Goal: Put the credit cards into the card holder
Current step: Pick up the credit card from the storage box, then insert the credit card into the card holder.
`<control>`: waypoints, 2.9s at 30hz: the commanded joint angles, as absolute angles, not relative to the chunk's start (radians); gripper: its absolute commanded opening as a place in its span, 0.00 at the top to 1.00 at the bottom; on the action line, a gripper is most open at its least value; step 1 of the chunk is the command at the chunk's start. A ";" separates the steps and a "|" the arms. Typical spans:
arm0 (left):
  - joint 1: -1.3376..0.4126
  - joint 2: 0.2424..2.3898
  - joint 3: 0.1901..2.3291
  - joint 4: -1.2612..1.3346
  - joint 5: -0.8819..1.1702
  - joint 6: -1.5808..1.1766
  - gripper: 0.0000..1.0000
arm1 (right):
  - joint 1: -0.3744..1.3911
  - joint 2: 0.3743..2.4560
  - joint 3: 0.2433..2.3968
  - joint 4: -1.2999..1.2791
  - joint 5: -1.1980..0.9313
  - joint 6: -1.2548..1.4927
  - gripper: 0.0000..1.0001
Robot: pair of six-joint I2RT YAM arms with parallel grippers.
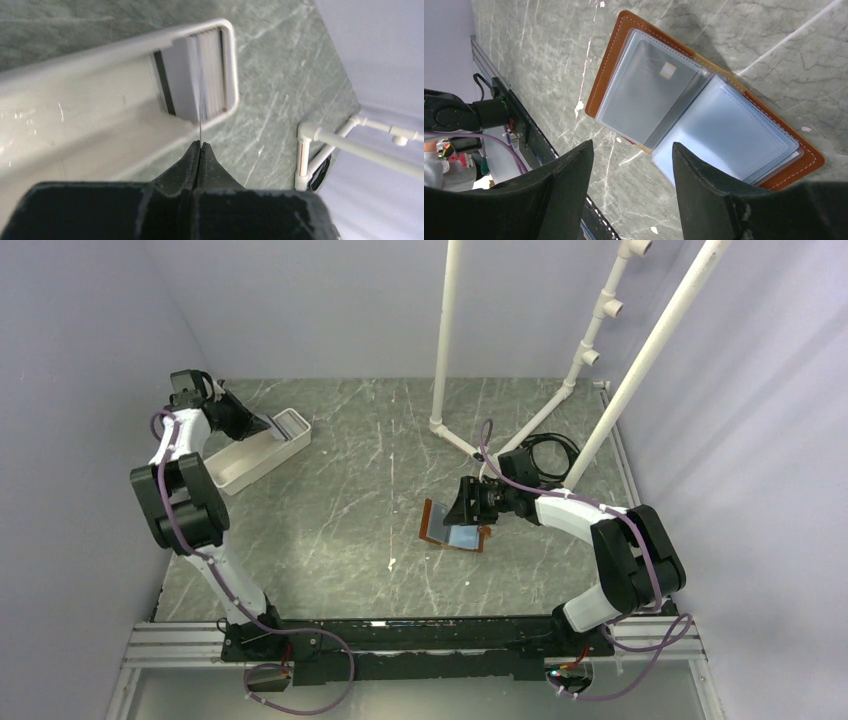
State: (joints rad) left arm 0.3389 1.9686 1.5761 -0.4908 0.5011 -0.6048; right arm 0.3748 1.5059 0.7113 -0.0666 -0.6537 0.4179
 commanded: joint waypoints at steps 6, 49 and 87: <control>0.143 1.572 1.390 -0.394 0.832 -0.500 1.00 | 0.374 1.463 0.733 -0.043 -0.694 0.421 0.38; -0.545 1.824 1.082 -0.126 0.611 -0.551 0.29 | 0.218 1.447 0.499 0.109 -0.886 0.569 1.00; -0.575 1.970 1.111 -0.174 0.663 -0.508 0.75 | 0.217 1.743 0.629 0.271 -0.917 0.585 1.00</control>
State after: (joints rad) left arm -0.5709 1.9541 1.1007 -0.1551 0.6594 -0.5385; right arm 0.2184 1.7237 0.5846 0.2195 -0.9264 0.6285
